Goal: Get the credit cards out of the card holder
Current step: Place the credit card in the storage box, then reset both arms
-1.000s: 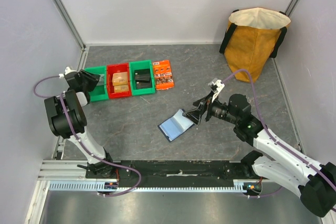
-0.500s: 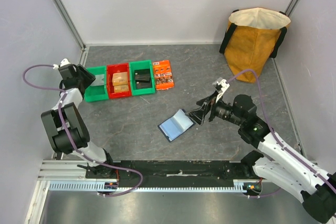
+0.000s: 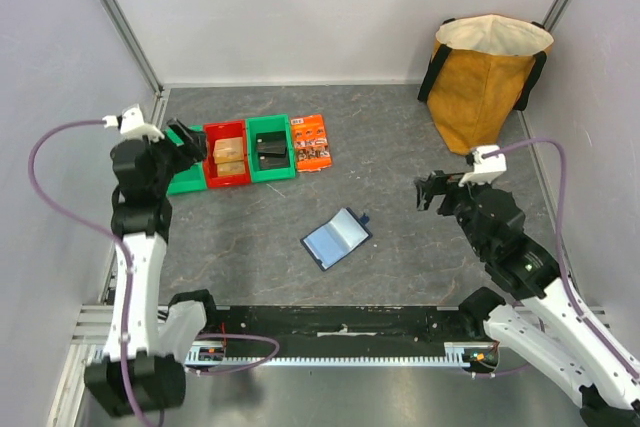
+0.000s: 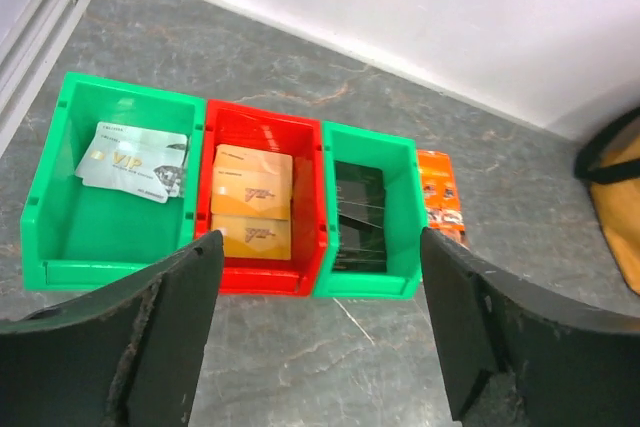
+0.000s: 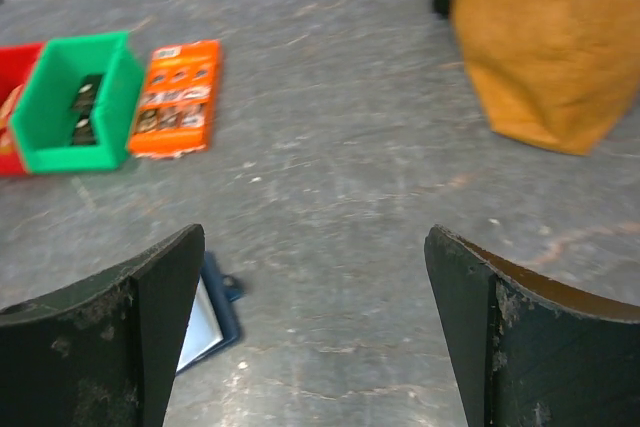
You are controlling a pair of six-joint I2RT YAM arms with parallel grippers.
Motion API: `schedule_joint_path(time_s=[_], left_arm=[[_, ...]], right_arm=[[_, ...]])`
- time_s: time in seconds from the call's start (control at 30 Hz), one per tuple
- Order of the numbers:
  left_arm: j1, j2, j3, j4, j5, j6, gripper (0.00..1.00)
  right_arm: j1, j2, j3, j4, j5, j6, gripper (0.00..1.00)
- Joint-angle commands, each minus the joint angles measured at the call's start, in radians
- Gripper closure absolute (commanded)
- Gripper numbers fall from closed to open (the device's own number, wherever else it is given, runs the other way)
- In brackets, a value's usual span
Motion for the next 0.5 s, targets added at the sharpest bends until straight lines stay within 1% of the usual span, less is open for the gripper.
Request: schedule_joint_path(time_s=[0.0,0.17,0.23,0.27,0.3,0.37,0.43,0.47], left_arm=[[-0.06,-0.232,-0.105,-0.079,-0.03,0.004,0.13],[-0.148,-0.448,-0.125,-0.204,-0.108,0.035,0.11],[-0.156,-0.536,-0.141,-0.227,-0.18,0.012,0.1],[-0.195,-0.583,-0.156,-0.243,-0.215,-0.005,0.1],[-0.206,-0.626,-0.174,-0.25,-0.246,-0.01,0.1],[-0.217,-0.721,-0.217,-0.252,-0.255,0.019,0.1],[-0.226,-0.786,-0.248,-0.261,-0.246,0.062,0.09],[-0.228,-0.803,-0.257,-0.269,-0.252,0.058,0.09]], right_arm=[[-0.001,-0.074,0.038,-0.063,0.283,-0.02,0.02],[-0.002,-0.155,0.017,-0.072,0.398,-0.034,0.02],[-0.001,-0.196,-0.003,-0.072,0.456,-0.031,0.02],[-0.002,-0.221,-0.009,-0.068,0.475,-0.028,0.02],[-0.001,-0.242,-0.018,-0.063,0.482,-0.03,0.02],[-0.001,-0.285,-0.035,-0.049,0.486,-0.037,0.02],[-0.001,-0.33,-0.06,-0.032,0.492,-0.053,0.02],[-0.002,-0.353,-0.069,-0.029,0.493,-0.06,0.02]])
